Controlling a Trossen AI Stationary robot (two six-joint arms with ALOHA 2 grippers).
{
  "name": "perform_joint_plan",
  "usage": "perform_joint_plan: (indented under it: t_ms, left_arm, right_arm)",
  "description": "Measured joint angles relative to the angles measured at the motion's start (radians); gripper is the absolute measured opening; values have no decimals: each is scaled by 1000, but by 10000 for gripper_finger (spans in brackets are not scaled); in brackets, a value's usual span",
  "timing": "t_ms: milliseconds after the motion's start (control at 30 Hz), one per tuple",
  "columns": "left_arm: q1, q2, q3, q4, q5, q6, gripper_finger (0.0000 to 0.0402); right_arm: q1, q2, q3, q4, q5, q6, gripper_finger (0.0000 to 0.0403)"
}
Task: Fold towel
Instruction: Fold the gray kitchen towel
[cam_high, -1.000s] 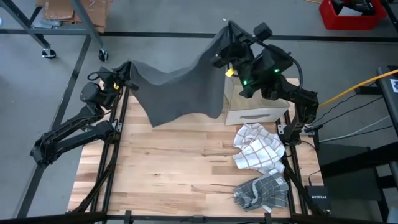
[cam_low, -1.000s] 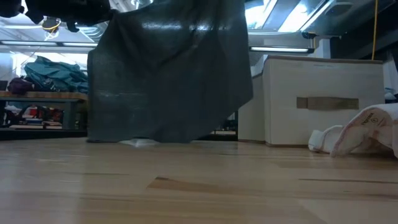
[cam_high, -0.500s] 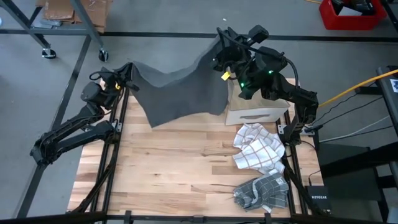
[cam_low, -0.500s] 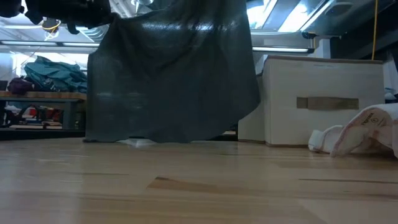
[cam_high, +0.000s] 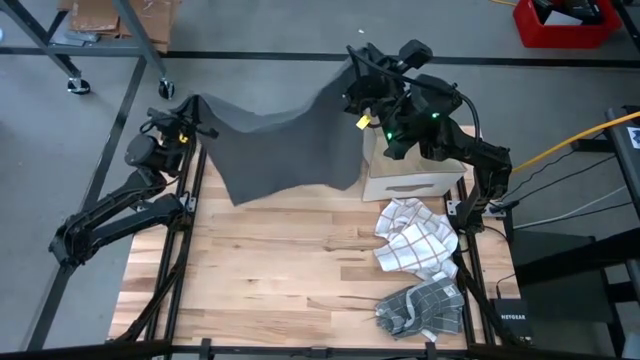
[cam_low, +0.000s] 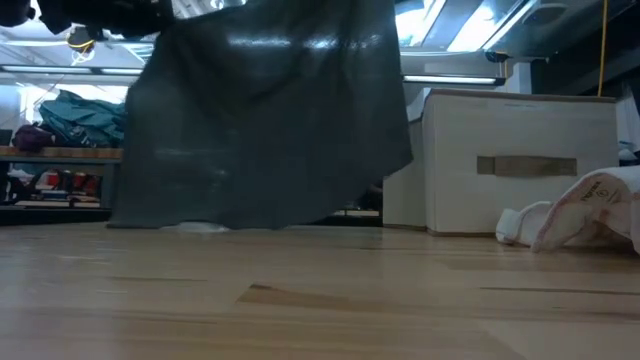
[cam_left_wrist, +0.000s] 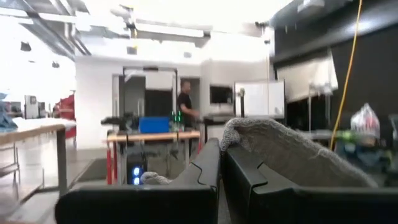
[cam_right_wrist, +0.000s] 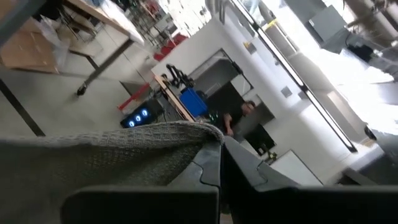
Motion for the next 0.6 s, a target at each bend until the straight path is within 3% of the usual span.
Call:
perform_joint_plan:
  t_ms: [100, 433, 600]
  left_arm:
    - [0, 0, 0, 62, 0, -4, 0]
    - [0, -1, 0, 190, 5, -63, 0]
    - [0, -2, 0, 184, 179, -179, 0]
  right_arm:
    - [-20, 1, 0, 0, -53, 0, 10]
    - [-109, 1, 0, 1, -72, 58, 10]
    - [-92, 1, 0, -7, -113, 59, 10]
